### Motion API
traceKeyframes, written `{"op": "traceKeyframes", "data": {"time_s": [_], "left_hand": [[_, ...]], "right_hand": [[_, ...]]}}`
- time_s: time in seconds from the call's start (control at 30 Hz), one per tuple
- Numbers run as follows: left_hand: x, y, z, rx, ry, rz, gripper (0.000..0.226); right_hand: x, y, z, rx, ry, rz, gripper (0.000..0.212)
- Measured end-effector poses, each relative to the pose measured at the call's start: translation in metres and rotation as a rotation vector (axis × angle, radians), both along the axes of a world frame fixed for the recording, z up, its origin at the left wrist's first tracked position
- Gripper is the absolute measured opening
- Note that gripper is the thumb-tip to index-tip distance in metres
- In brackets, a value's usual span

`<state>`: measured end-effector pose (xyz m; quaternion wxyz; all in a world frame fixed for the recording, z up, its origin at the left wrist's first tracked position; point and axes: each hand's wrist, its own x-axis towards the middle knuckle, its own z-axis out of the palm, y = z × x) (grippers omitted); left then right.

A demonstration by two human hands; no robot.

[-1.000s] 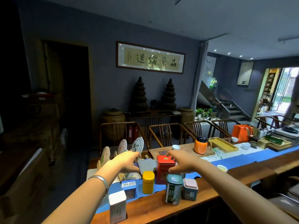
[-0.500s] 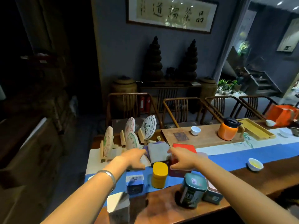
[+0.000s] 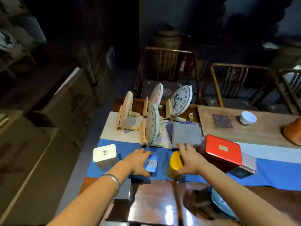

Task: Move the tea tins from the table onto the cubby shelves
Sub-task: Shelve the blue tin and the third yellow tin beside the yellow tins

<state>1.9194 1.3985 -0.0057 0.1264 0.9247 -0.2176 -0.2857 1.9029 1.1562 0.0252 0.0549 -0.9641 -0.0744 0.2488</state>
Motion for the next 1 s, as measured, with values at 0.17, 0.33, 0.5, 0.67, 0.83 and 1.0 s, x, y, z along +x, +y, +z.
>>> {"op": "traceKeyframes", "data": {"time_s": [0.17, 0.33, 0.5, 0.67, 0.83, 1.0], "left_hand": [[0.012, 0.003, -0.015, 0.090, 0.014, -0.053, 0.104], [0.019, -0.008, -0.027, 0.134, -0.003, -0.099, 0.090], [0.017, -0.014, -0.038, 0.174, -0.081, -0.099, 0.083], [0.020, -0.010, -0.040, 0.152, -0.101, -0.094, 0.077], [0.018, -0.012, -0.038, 0.135, -0.079, -0.077, 0.074], [0.017, -0.004, -0.033, 0.032, -0.101, -0.014, 0.074]], "right_hand": [[0.008, 0.003, -0.023, -0.016, 0.044, 0.046, 0.117], [0.005, 0.008, -0.041, -0.058, -0.005, 0.097, 0.106], [0.004, 0.012, -0.049, -0.102, -0.027, 0.086, 0.101], [0.005, 0.012, -0.050, -0.094, -0.037, 0.083, 0.107], [0.003, 0.013, -0.046, -0.105, -0.074, 0.084, 0.127], [0.002, 0.015, -0.045, -0.151, -0.052, 0.100, 0.113]]}}
